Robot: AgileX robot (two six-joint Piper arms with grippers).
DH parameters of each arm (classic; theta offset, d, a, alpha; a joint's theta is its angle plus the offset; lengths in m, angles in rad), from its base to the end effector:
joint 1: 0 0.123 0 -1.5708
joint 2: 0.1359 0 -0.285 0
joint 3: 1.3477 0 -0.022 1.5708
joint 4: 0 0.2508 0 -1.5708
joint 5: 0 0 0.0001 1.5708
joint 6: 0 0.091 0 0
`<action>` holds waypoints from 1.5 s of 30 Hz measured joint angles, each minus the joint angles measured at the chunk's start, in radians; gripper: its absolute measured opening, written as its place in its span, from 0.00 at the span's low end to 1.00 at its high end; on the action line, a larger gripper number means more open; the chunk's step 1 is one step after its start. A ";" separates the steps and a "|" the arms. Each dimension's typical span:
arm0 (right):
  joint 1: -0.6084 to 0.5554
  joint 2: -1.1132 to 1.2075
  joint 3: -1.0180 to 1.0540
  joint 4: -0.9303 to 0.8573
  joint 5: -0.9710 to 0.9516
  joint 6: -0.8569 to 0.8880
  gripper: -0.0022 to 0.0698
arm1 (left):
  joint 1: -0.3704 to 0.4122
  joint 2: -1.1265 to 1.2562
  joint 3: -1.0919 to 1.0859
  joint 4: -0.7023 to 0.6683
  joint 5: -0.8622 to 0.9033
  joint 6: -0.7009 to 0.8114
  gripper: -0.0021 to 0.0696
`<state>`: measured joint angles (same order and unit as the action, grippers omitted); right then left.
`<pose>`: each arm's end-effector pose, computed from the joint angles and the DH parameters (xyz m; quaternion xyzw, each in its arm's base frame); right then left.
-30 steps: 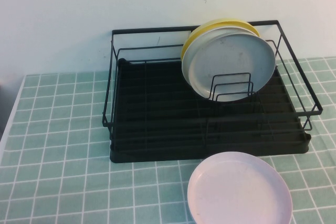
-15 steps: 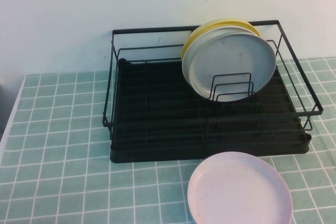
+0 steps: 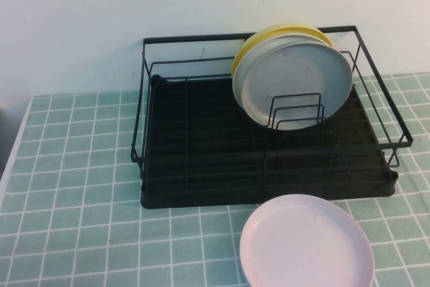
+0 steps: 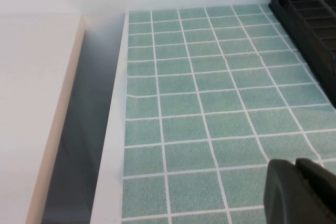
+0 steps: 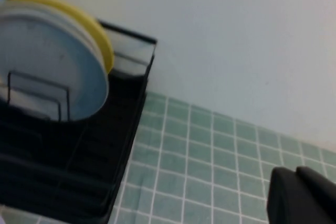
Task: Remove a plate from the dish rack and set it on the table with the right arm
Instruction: Grasp the plate from the shelf
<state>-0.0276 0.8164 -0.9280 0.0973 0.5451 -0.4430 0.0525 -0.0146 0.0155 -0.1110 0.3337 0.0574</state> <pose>0.1619 0.0001 0.3955 -0.1494 0.8039 -0.0905 0.5686 0.0534 -0.0005 0.1788 -0.0283 0.7878 -0.0128 0.6151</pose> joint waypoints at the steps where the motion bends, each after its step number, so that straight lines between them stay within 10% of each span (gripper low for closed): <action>1: 0.000 0.064 -0.036 0.033 0.023 -0.070 0.03 | 0.000 0.000 0.000 0.000 0.000 0.000 0.02; 12: 0.036 0.592 -0.286 0.438 0.041 -0.801 0.04 | 0.000 0.000 0.000 0.000 0.000 0.000 0.02; 20: 0.148 0.837 -0.390 0.513 -0.019 -0.982 0.50 | 0.000 0.000 0.000 0.000 0.000 0.000 0.02; 25: 0.184 0.932 -0.426 0.564 -0.100 -1.014 0.58 | 0.000 0.000 0.000 0.000 0.000 0.000 0.02; 38: 0.183 1.077 -0.468 0.614 -0.228 -1.035 0.56 | 0.000 0.000 0.000 0.000 0.000 0.000 0.02; 45: 0.183 1.116 -0.476 0.652 -0.290 -1.070 0.24 | 0.000 0.000 0.000 0.000 0.000 0.000 0.02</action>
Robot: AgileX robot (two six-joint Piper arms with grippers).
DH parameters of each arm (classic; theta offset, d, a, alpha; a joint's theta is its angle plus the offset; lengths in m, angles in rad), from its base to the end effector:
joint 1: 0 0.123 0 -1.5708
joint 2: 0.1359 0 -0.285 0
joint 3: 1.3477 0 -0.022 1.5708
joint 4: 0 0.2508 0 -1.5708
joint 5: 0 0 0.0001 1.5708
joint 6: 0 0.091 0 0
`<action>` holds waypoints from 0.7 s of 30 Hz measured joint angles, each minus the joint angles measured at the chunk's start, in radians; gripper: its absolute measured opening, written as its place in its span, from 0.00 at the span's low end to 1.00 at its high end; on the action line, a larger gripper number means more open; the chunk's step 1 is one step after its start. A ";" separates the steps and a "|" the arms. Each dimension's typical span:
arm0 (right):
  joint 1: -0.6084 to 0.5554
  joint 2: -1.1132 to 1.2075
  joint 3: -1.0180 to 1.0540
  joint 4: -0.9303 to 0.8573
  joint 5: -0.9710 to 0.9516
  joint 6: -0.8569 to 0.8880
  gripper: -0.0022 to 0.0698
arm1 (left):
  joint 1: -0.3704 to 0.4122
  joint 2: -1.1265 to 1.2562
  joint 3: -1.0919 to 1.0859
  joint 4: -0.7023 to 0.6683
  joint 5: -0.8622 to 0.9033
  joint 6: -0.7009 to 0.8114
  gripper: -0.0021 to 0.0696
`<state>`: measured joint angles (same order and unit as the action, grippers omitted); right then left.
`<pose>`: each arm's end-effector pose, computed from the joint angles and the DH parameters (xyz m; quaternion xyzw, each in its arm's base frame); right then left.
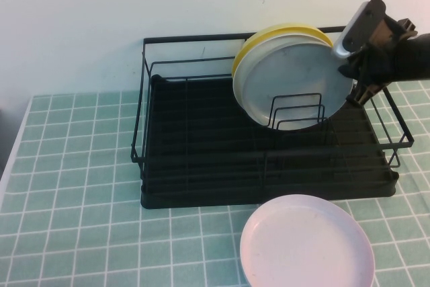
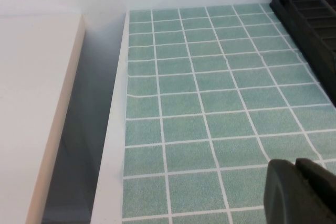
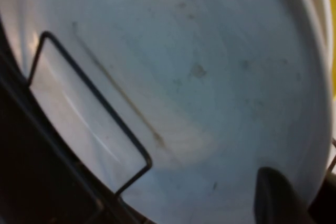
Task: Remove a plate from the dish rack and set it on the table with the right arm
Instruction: Grasp the plate from the shelf
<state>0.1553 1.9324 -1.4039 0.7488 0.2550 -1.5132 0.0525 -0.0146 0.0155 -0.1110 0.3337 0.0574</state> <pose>0.4368 0.0843 0.2334 -0.4355 0.7749 -0.0658 0.4533 0.0534 -0.0005 0.1788 -0.0283 0.7878 -0.0128 0.6151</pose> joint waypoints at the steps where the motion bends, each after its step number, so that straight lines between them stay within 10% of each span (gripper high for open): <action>1: 0.000 0.006 -0.002 0.008 -0.006 0.000 0.19 | 0.000 0.000 0.000 0.000 0.000 0.000 0.02; 21: 0.000 -0.093 -0.072 0.136 0.128 0.000 0.06 | 0.000 0.000 0.000 0.000 0.000 0.000 0.02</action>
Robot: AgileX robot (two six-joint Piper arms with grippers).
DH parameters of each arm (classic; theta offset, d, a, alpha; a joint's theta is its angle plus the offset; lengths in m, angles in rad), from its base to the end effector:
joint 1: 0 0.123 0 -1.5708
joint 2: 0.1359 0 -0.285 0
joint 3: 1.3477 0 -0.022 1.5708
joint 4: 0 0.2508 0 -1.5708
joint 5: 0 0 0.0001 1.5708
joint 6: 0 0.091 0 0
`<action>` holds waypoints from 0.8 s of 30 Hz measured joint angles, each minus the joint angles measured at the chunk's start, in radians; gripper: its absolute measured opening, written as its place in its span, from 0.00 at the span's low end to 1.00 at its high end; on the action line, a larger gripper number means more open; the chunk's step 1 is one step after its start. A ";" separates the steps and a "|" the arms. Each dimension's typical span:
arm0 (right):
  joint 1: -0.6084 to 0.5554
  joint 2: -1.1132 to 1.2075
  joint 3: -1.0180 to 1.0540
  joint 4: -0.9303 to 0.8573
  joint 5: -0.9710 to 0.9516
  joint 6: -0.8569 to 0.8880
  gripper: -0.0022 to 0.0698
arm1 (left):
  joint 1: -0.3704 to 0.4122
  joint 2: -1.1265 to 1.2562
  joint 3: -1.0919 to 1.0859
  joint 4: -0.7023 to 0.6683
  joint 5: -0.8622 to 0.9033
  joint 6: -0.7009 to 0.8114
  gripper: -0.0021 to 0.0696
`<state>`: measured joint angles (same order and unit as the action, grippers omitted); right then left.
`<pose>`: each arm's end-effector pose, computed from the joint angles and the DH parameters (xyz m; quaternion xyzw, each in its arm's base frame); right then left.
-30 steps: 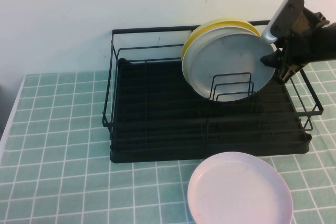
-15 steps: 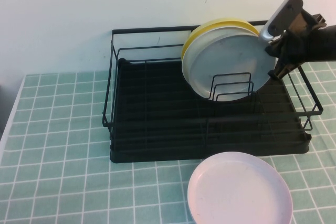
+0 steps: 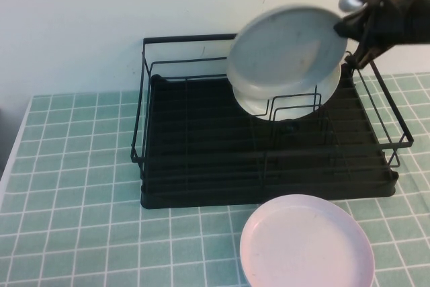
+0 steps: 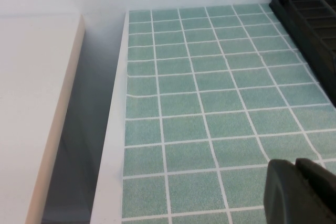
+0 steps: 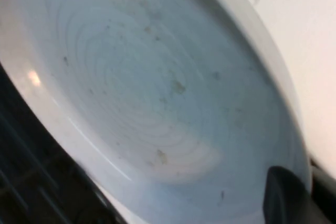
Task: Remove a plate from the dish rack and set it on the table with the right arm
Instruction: Grasp the plate from the shelf, then place the plate from the table
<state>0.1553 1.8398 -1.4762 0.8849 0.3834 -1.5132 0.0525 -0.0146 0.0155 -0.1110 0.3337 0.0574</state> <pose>0.4255 0.0934 0.2939 -0.4090 0.7571 -0.0018 0.5094 0.0534 -0.0005 0.1788 -0.0283 0.7878 -0.0128 0.6151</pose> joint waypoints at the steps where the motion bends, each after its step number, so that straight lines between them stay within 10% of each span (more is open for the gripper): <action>1: 0.000 -0.023 0.000 0.009 0.006 0.000 0.06 | 0.000 0.000 0.000 0.000 0.000 0.000 0.02; 24: 0.002 -0.446 0.073 -0.385 0.835 0.814 0.04 | 0.000 0.000 0.000 0.000 0.000 0.000 0.02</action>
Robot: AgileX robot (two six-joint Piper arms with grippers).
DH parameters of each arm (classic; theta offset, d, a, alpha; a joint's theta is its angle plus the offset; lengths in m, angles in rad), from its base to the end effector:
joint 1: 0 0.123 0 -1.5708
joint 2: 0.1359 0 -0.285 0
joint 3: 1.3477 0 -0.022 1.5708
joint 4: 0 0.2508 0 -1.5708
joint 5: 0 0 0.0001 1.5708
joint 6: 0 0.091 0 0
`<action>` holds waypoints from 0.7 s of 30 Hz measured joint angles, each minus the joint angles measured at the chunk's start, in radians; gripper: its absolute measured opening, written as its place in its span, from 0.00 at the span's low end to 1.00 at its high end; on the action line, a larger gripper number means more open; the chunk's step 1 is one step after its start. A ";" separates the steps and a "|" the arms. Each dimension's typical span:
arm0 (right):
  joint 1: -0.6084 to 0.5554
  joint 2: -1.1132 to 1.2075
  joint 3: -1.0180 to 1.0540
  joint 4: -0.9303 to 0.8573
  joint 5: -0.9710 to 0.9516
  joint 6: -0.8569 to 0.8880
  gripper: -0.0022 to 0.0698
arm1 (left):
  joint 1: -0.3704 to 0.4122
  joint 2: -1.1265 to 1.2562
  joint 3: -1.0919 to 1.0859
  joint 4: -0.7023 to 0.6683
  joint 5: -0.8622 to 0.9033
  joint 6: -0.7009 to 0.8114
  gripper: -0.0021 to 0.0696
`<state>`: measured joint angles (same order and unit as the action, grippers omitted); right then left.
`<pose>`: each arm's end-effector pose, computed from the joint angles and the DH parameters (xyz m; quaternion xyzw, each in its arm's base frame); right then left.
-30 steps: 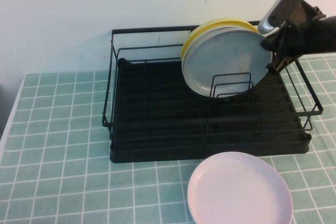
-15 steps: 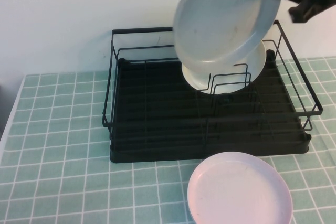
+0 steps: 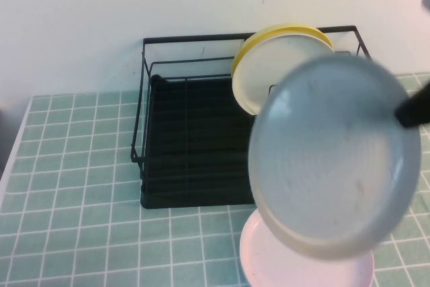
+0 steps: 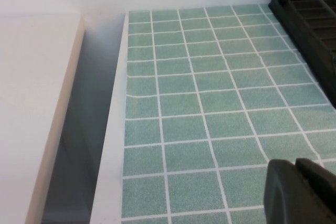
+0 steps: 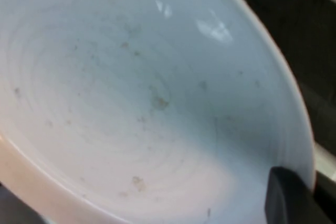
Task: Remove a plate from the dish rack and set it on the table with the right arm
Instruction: Place the plate from the table
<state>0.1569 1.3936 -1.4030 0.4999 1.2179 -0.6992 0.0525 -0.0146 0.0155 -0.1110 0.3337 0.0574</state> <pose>0.2644 0.0833 0.3822 -0.3633 0.8725 0.1785 0.2738 0.0534 -0.0005 0.1788 -0.0283 0.7878 -0.0128 0.6151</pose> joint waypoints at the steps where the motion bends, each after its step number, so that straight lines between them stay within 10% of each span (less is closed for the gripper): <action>1: 0.000 0.000 0.030 -0.020 0.004 0.019 0.04 | 0.000 0.000 0.000 0.000 0.000 0.000 0.02; 21: 0.000 0.156 0.414 -0.028 -0.307 -0.130 0.04 | 0.000 0.000 0.000 0.000 0.000 0.000 0.02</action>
<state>0.1569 1.5499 -0.9894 0.4721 0.9110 -0.8292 0.0525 -0.0146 0.0155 -0.1110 0.3337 0.0574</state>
